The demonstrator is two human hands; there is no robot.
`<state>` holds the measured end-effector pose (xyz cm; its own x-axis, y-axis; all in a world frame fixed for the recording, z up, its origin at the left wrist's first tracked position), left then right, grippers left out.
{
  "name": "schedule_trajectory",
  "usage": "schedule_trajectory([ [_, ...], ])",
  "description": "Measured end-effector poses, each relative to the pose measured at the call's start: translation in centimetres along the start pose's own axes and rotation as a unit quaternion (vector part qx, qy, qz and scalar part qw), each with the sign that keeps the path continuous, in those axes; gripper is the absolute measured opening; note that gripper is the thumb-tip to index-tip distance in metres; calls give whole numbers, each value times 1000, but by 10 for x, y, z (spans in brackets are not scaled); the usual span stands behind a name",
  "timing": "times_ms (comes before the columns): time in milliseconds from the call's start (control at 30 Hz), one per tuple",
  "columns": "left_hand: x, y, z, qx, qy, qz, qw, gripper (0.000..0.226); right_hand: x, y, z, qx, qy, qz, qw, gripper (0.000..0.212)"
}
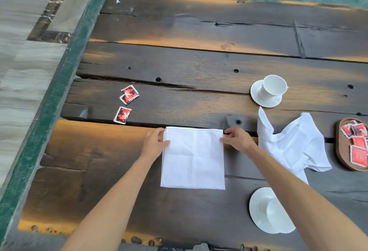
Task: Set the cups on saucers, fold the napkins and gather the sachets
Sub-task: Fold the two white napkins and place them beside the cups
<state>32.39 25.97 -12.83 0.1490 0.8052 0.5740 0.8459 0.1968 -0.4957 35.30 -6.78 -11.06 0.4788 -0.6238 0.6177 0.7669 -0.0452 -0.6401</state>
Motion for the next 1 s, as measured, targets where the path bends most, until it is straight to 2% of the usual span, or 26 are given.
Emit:
schedule_trajectory([
  [67,-7,6,-5,-3,18,9,1000,53,-4,6,6,1,-18,8,1000,34],
  [167,-10,11,-7,9,76,10,997,60,-9,10,11,2,-14,7,1000,10],
  [233,-10,14,-6,32,88,12,996,60,-10,12,12,2,-7,4,1000,12],
  [333,-7,19,-6,56,42,4,998,49,-10,15,9,-16,41,-5,999,18],
  [533,-1,11,-12,32,-76,-2,997,13,-9,12,13,-2,96,12,995,21],
  [633,2,-1,-15,19,-123,12,992,10,-4,1,17,25,96,9,995,20],
  [800,16,-27,-22,-12,-167,15,986,26,7,-27,23,88,91,6,992,23],
  [1000,19,-76,-19,-77,-71,31,994,27,2,-77,33,205,-32,20,978,28],
])
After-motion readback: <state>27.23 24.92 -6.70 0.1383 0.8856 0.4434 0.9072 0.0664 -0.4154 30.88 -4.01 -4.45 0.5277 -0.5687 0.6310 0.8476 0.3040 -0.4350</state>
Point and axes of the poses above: each hand's wrist, its own y-axis towards the middle knuckle, its own x-axis out of the back of the hand, z = x × y, the point moved 9 cm from there along y, towards the middle knuckle, and after that the axes turned 4 degrees about -y, right-handed, at the moved point
